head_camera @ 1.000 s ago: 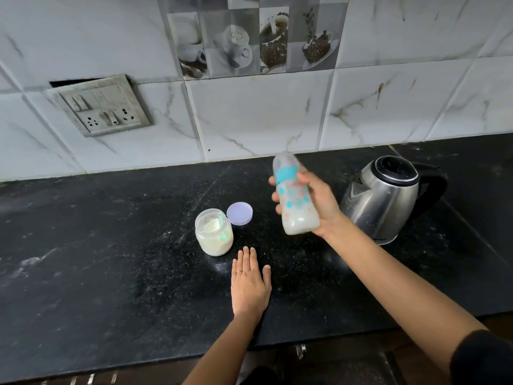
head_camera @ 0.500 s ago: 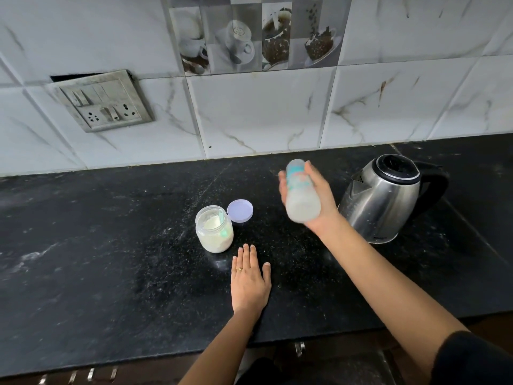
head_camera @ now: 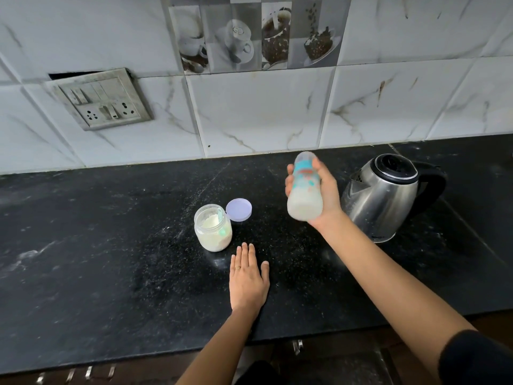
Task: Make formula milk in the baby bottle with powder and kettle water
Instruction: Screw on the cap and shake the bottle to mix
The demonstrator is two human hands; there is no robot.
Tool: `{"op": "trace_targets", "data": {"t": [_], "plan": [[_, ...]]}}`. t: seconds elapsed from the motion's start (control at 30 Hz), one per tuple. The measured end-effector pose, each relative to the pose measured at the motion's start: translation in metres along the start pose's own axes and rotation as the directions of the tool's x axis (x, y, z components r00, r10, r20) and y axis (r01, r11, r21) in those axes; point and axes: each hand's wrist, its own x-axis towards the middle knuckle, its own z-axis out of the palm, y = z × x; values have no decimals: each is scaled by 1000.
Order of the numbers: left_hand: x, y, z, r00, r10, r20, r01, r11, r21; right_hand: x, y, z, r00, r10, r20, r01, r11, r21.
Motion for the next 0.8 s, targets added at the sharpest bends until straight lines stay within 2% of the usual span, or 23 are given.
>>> {"op": "trace_targets", "data": {"t": [0.07, 0.17, 0.23, 0.3, 0.37, 0.43, 0.53, 0.6, 0.7, 0.73, 0.8], "plan": [[-1, 0, 0, 1000, 2, -4, -2, 1000, 0, 3, -5, 0, 996, 5, -94, 6, 993, 114], [0, 0, -1, 1000, 4, -6, -4, 1000, -12, -8, 10, -3, 999, 36, 5, -36, 997, -76], [0, 0, -1, 1000, 5, -8, -5, 1000, -17, -20, 14, 1, 998, 16, 56, -7, 987, -162], [0, 0, 0, 1000, 8, -10, -8, 1000, -17, -12, 9, 3, 1000, 2, 12, -1, 999, -37], [0, 0, 0, 1000, 8, -11, -8, 1000, -18, -4, -1, 1, 993, -6, -120, 21, 992, 128], [0, 0, 0, 1000, 10, -7, -10, 1000, -16, -8, 2, -1, 993, 2, -117, 3, 999, 38], [0, 0, 0, 1000, 7, -1, -7, 1000, -1, -25, 14, -1, 1000, 16, 0, -16, 983, -183], [0, -1, 0, 1000, 8, -5, -8, 1000, 4, -22, 9, 2, 1000, -10, -4, 9, 988, -154], [0, -1, 2, 1000, 6, -8, -6, 1000, 6, -8, -1, 3, 986, -40, -162, 48, 998, 48], [0, -1, 2, 1000, 6, -9, -6, 1000, 5, -8, 0, 4, 988, -28, -151, 32, 999, 28], [1, -1, 2, 1000, 5, -5, -5, 1000, 0, -14, 13, 7, 999, 16, -37, -19, 995, -100]]}}
